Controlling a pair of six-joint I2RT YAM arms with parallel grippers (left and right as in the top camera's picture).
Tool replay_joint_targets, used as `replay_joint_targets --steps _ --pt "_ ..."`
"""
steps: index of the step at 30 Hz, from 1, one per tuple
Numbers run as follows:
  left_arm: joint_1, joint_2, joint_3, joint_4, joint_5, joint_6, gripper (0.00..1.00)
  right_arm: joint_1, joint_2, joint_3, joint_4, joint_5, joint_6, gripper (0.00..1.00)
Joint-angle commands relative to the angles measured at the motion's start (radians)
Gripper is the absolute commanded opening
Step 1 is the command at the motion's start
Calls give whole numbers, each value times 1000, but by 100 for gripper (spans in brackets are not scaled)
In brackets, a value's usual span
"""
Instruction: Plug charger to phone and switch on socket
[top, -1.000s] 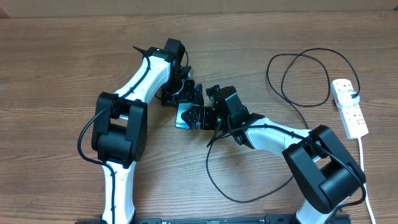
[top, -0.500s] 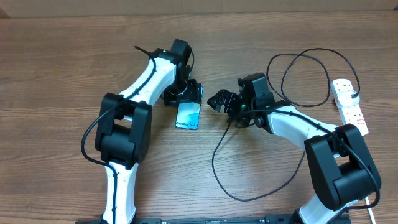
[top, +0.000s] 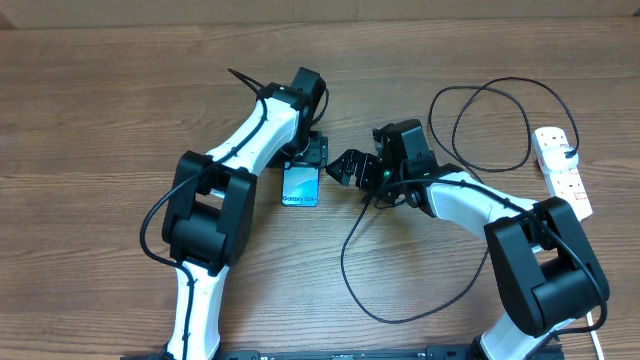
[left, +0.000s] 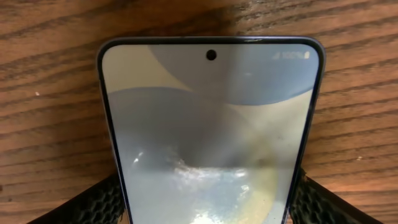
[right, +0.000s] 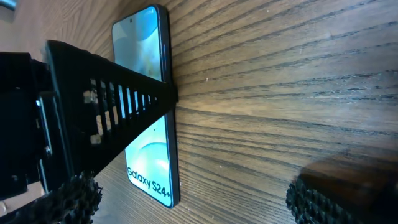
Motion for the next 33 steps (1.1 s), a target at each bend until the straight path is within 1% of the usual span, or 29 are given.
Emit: replay_joint_targets --steps 1,5,9,11,14,16,19,24,25,27,30,31,33 --pt "-29 94 -50 5 15 -9 80 25 27 -20 3 -41 -8 100" --pt "-19 94 -50 -31 -80 -10 84 25 27 -20 4 -41 -8 100" --pt "2 94 -50 -43 -116 -11 85 25 27 -20 6 -41 -8 100" --pt "14 94 -50 -43 -99 -15 82 26 27 -20 6 -41 -8 100" --pt "25 94 -50 -34 2 -19 77 26 27 -20 6 -41 -8 100" --pt "28 94 -50 -32 65 -43 75 26 27 -20 7 -41 -8 100" --pt "28 94 -50 -27 64 -80 78 26 27 -20 6 -41 -8 100" --pt "27 94 -50 -25 11 -87 84 26 27 -20 7 -41 -8 100" --pt "27 94 -50 -25 12 -90 83 26 27 -20 7 -41 -8 100" --pt "27 94 -50 -29 12 -106 75 26 27 -20 7 -41 -8 100" --pt "26 94 -50 -29 12 -109 71 26 27 -20 8 -40 -8 100" --pt "26 94 -50 -29 12 -109 67 26 27 -20 8 -40 -8 100" --pt "26 94 -50 -29 13 -108 64 26 27 -20 7 -41 -8 100"
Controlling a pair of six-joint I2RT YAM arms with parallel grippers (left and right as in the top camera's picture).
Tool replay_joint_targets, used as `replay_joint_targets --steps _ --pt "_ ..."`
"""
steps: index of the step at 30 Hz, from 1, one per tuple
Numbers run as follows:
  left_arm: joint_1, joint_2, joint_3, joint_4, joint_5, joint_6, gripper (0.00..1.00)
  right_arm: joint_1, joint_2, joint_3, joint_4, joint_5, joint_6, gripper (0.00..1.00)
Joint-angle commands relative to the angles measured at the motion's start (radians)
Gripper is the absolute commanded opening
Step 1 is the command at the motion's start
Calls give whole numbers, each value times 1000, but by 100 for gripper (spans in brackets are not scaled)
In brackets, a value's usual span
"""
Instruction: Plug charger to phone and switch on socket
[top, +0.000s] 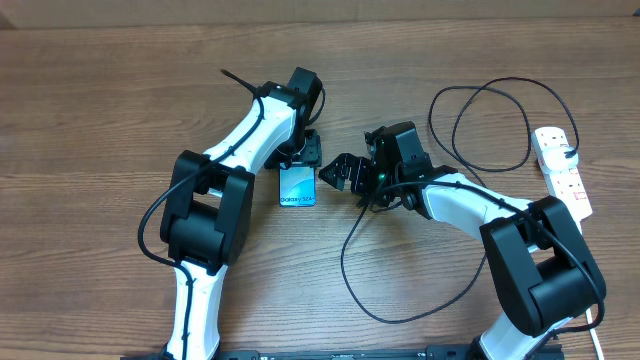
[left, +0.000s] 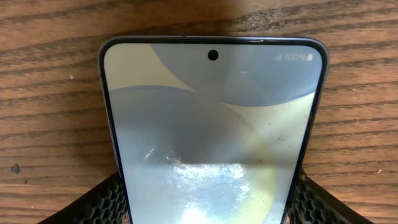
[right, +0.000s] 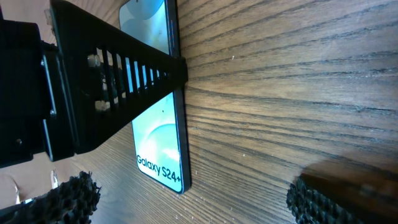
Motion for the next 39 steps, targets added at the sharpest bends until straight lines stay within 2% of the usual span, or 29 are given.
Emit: replay_joint_targets --steps 1,13,15,20,24,29,33,39 --pt "4 93 -51 -6 31 -26 64 5 21 -18 0 2 -5 100" --pt "57 93 -51 -29 327 180 67 29 21 -18 45 -24 -23 100" --pt "64 93 -51 -33 369 195 67 39 22 -18 49 -24 -23 97" --pt "66 93 -51 -35 388 196 68 89 22 -18 72 26 -22 95" --pt "66 93 -51 -34 388 198 68 158 24 -18 97 150 23 95" --pt "66 93 -51 -37 388 209 68 204 57 -18 186 206 39 94" --pt "66 93 -51 -42 387 216 68 191 129 -18 257 202 130 85" --pt "65 93 -51 -40 387 216 69 159 203 -18 378 72 130 68"
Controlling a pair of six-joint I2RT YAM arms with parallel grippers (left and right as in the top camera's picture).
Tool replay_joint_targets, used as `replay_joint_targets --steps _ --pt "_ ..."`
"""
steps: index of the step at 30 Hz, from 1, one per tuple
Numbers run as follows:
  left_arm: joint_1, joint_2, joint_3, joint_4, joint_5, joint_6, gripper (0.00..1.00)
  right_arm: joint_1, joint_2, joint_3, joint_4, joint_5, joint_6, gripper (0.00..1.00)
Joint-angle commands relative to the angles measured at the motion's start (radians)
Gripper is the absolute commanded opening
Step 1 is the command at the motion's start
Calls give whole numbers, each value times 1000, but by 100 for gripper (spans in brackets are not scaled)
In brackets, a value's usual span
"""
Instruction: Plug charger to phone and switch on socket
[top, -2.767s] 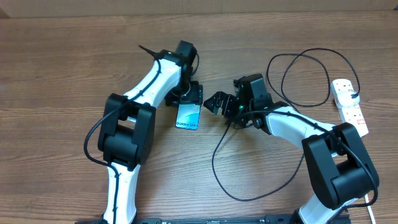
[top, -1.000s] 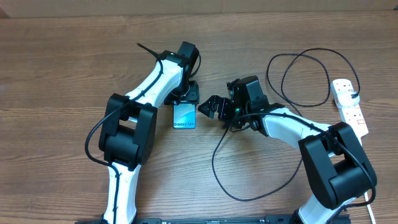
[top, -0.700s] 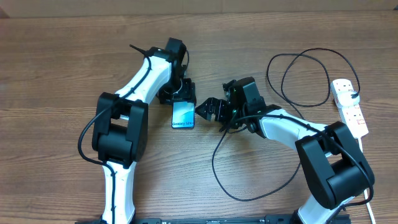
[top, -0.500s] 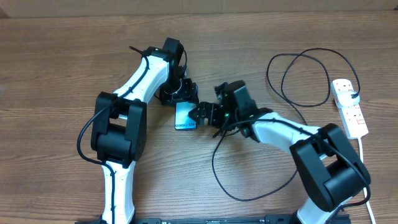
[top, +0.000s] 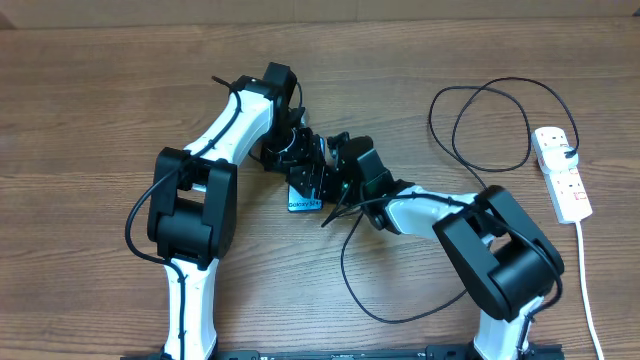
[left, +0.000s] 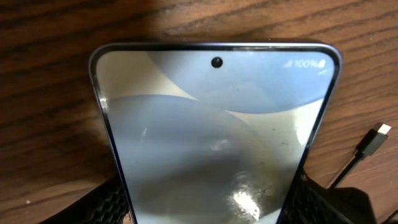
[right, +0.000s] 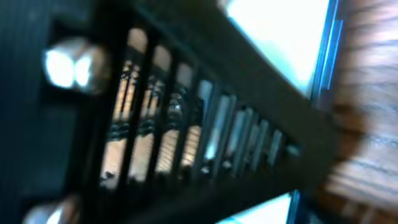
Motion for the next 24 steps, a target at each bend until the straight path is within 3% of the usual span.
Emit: replay_joint_targets --steps 1,4,9,12,15,20,24 --pt "-19 92 -54 0 20 24 69 -16 62 -15 5 -29 31 62" --pt "-19 92 -54 4 20 24 69 -16 62 -15 15 -29 24 41" --pt "-19 92 -54 3 20 24 73 -16 62 -15 14 -33 24 25" --pt "-19 92 -54 3 21 24 91 -17 62 -15 14 -69 24 17" --pt "-19 92 -54 4 21 24 100 -18 62 -15 15 -101 23 4" --pt "-15 92 -51 -5 41 26 100 -55 53 -15 18 -193 -10 4" --pt "11 87 -42 -9 240 101 99 -130 31 -15 19 -346 -16 4"
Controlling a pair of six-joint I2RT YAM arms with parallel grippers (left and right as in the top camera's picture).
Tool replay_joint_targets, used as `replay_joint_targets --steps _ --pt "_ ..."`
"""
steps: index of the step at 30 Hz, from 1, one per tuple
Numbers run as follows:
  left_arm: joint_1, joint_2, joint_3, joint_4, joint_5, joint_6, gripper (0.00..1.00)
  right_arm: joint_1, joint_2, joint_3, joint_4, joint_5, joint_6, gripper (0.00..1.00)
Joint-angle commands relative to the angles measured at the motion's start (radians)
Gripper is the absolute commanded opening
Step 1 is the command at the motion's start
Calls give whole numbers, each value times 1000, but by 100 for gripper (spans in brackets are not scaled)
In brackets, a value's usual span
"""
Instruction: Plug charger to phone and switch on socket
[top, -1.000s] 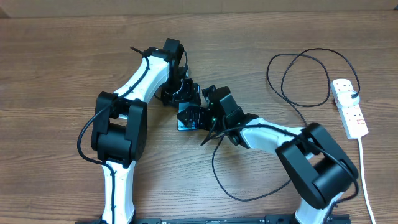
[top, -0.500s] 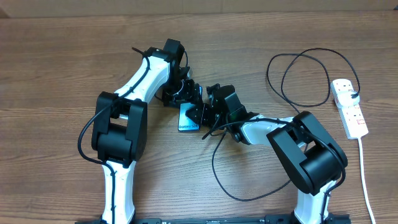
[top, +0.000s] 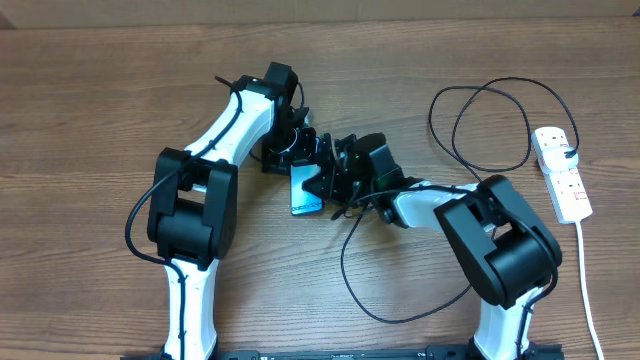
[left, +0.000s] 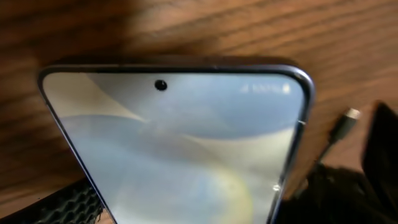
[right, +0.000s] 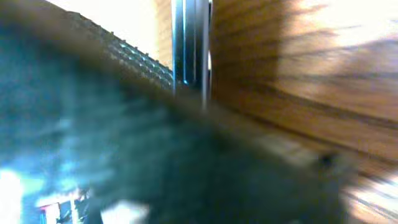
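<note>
The phone (top: 307, 190) lies lit-screen-up at mid-table. My left gripper (top: 300, 168) is shut on it. In the left wrist view the phone (left: 180, 143) fills the frame, with one finger (left: 68, 202) against its left edge. My right gripper (top: 338, 172) presses in from the right, close to the phone. The charger plug (left: 352, 114) sticks up just beyond the phone's right corner, at the camera-hole end. Its lead runs down into the dark body of the right gripper. The right wrist view is blurred, showing only the phone's edge (right: 189, 43).
The black charger cable (top: 345, 260) loops across the table's near half and back up to the white power strip (top: 560, 170) at the right edge. Another loop (top: 480, 120) lies behind the right arm. Both arms crowd the table's middle.
The phone has turned a little in my left gripper and looks more tilted in the left wrist view. The plug now sits nearer the phone's corner. The right wrist has shifted slightly right.
First my left gripper held the phone at mid-table, with my right gripper apart to its right, fingers wide. A second later the two stood closer. Then the left arm had swung left, the right gripper was against the phone, and the plug showed beside it, as now.
</note>
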Motion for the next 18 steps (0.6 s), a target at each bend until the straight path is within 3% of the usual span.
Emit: replay_joint_targets --steps 1,8,13,18 --pt "21 86 -40 0 232 111 98 -70 -14 -5 19 -196 -66 4" --pt "74 84 -24 1 716 288 93 -166 -15 -5 126 -468 -89 4" --pt "92 84 -24 1 949 391 85 -204 -15 -5 308 -557 80 4" --pt "93 84 -22 8 1116 451 79 -204 -15 -5 332 -534 206 4"
